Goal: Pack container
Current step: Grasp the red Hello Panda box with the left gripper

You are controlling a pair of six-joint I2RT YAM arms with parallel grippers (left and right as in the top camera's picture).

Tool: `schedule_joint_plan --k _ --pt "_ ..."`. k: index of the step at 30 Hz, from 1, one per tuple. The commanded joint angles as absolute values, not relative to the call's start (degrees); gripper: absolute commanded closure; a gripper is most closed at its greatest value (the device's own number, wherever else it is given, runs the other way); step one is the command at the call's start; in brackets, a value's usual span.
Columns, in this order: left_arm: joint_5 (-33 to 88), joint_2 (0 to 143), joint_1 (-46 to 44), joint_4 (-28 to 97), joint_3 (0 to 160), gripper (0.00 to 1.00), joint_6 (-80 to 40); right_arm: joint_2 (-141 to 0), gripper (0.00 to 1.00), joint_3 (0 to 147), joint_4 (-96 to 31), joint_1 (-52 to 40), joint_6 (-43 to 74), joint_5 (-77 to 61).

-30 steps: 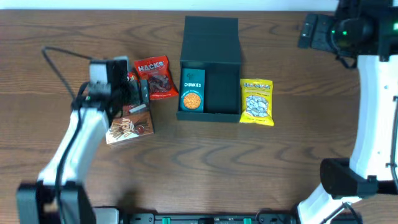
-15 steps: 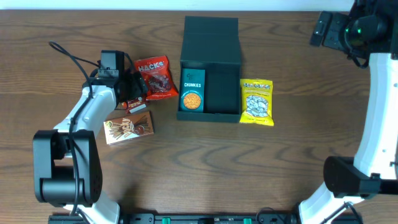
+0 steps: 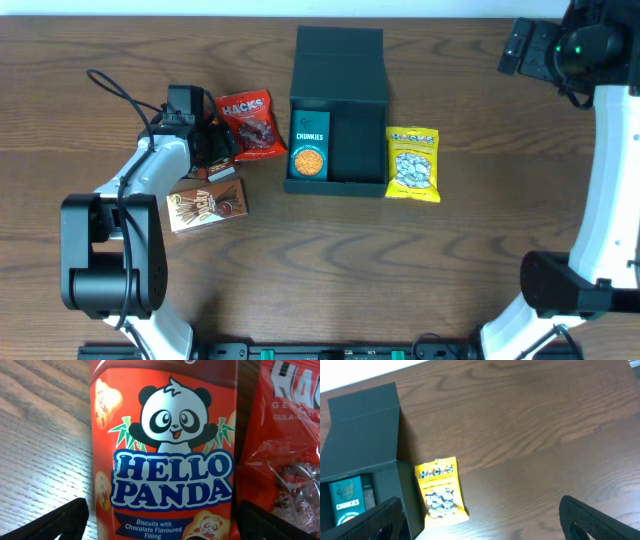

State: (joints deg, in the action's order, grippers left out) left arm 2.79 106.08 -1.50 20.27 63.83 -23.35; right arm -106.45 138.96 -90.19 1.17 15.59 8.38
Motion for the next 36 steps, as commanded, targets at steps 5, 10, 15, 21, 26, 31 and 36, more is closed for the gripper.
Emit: schedule_joint_plan --k 5,10,15,21,26,31,36 --pt "2.35 107.28 -1.1 19.59 64.97 0.05 -18.7 -106.61 0.01 138.65 -90.17 1.54 14.48 8.16" --pt "1.85 108.03 -1.1 19.66 64.97 0.05 -17.54 -106.61 0.01 138.65 -89.49 1.54 14.48 8.16" --pt "1.04 108.29 -0.99 19.9 64.97 0.05 -17.54 -106.61 0.01 138.65 -89.45 1.54 14.48 8.16" --pt "1.04 108.38 -0.67 20.86 64.97 0.0 -17.54 -106.61 0.01 138.65 -89.43 1.54 14.48 8.16" --pt "1.06 108.42 -0.67 21.37 64.97 0.0 -17.54 -106.61 0.01 138.65 -89.45 1.54 14.48 8.16" --pt "1.02 108.44 -0.67 21.85 64.97 0.05 -17.5 -106.61 0.01 138.65 -89.41 1.65 14.48 8.16" --pt "1.04 108.44 -0.67 21.87 64.97 0.07 -17.1 -106.61 0.01 138.65 -89.43 2.46 14.5 8.12"
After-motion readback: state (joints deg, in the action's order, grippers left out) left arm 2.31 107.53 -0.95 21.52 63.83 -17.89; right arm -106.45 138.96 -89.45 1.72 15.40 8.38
